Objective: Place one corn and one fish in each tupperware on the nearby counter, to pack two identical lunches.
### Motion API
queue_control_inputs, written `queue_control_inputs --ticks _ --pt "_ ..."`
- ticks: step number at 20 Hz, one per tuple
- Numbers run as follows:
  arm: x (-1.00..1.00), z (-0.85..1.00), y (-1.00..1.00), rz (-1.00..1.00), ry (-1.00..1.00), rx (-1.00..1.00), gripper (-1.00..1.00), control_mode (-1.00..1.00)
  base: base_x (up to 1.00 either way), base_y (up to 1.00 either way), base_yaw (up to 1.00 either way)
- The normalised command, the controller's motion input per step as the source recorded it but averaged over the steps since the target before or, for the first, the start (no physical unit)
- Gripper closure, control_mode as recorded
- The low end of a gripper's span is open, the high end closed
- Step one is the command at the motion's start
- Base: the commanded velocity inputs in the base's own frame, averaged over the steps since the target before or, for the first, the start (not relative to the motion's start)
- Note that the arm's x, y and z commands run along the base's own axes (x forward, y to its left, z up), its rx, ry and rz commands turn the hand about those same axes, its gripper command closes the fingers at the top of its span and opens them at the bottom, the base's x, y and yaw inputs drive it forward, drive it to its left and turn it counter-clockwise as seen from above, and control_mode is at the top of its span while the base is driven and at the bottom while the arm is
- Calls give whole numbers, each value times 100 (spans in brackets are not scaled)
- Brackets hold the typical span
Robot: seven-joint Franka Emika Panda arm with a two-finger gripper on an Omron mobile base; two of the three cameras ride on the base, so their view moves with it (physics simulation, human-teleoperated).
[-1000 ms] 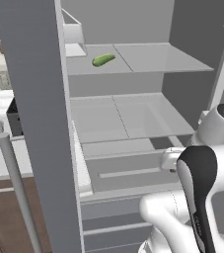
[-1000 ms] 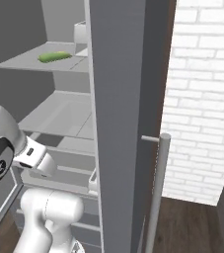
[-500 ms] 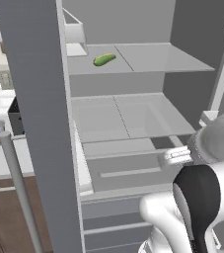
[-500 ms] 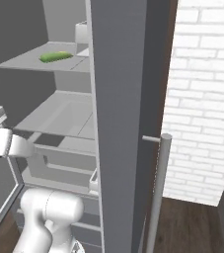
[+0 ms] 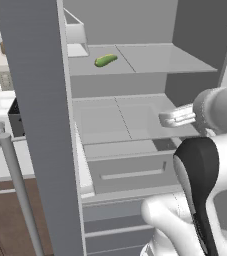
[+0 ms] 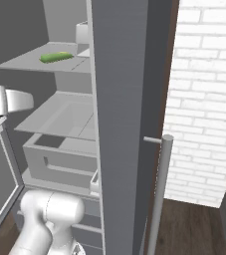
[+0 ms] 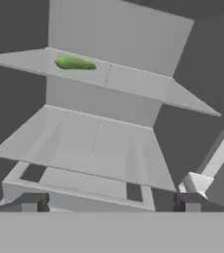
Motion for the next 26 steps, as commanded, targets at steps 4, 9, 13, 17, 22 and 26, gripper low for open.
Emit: queue_control_inputs --ticks 4,9,13,17,22,26 --pt "100 98 4 -2 -9 32 -100 -100 0 0 0" --pt "95 69 8 0 13 37 -100 -100 0 0 0" --pt "62 5 39 4 35 13 -100 -100 0 0 0" --pt "32 -12 54 1 10 1 -100 -100 0 0 0" --pt "95 -68 71 0 0 -3 -100 -100 0 0 0" --pt "98 -55 51 6 3 -22 -100 -100 0 0 0"
